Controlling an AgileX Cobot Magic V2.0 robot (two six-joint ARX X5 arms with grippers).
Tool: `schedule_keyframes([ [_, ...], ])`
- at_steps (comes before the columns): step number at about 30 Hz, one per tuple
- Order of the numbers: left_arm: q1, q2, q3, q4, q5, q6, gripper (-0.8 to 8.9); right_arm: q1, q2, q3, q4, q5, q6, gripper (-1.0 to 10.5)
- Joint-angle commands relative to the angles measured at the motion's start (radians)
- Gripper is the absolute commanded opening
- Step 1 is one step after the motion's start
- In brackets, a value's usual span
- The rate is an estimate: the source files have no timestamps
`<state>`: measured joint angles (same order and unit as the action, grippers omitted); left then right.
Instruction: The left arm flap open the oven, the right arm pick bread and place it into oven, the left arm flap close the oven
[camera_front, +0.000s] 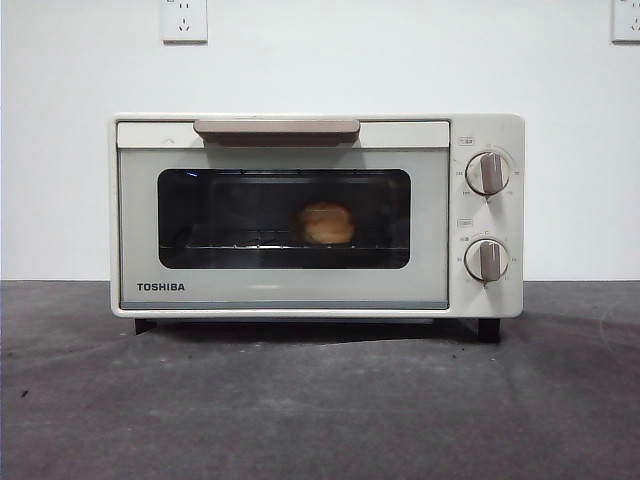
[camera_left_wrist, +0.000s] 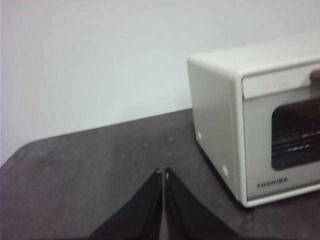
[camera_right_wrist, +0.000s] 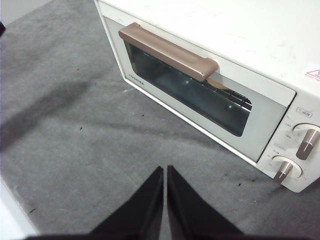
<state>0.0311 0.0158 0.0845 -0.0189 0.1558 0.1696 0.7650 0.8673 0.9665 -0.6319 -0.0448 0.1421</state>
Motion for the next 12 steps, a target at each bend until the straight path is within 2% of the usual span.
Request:
schedule_keyframes([
  [1,0.007,-0.013,-0.030,0.009,-0.003,-0.003,0.19,0.009,0.006,0.017,0.011,0.004,0.003,0.1],
  [12,0.010,-0.013,-0.072,-0.098,-0.003,-0.002,0.19,0.009,0.006,0.017,0.011,0.004,0.003,0.1],
])
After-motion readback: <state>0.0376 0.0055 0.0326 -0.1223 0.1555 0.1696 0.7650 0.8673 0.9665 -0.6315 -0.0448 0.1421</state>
